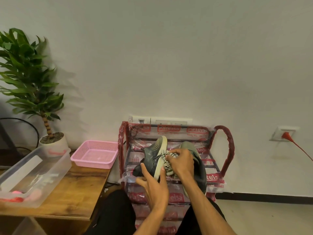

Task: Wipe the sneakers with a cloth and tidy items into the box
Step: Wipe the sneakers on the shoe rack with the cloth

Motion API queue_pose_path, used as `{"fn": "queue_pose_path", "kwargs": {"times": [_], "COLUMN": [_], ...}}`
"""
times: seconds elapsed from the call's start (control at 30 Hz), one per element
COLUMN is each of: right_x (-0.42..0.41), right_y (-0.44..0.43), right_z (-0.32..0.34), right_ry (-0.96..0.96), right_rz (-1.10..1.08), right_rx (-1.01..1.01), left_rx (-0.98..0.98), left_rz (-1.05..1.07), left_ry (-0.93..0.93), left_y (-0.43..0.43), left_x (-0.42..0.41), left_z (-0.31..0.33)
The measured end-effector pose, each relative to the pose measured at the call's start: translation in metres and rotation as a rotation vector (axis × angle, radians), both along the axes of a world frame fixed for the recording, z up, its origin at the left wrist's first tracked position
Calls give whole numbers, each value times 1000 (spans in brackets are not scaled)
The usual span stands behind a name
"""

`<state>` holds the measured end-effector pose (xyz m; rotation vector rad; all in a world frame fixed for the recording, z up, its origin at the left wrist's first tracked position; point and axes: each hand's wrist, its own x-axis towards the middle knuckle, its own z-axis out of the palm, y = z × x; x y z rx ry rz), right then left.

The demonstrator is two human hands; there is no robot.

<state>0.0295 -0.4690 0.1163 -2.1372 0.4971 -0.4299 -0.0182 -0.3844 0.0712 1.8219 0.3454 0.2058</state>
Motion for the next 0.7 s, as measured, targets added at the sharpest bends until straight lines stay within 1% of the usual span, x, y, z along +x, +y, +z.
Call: {"fn": "queue_pose_path", "kwargs": {"times": [0.17,0.27,0.33,0.4,0.47,0.6,0.7], "right_x": [-1,0,0,-1,-1,-2,-3], "right_y": [3,5,6,4,3,3,2], "right_z": [3,3,4,2,2,2,0], "right_ry": [13,17,27,34,38,32,36], "right_rz": [3,14,23,34,51,70,95], "right_rx": [-197,-292,-344,-369,-398,-402,-388], "left_rx": [259,417,583,761,860,968,1003], "left_rz": [-152,-237,-290,-303,-289,-282,-306], "left_ry": [122,158,168,135,66,-73,-183], "left_y": [10,15,20,26,31,39,48], "left_x": [-4,-6,-6,-2,3,11,12], "left_z": [5,5,2,-5,-7,-12,-17]}}
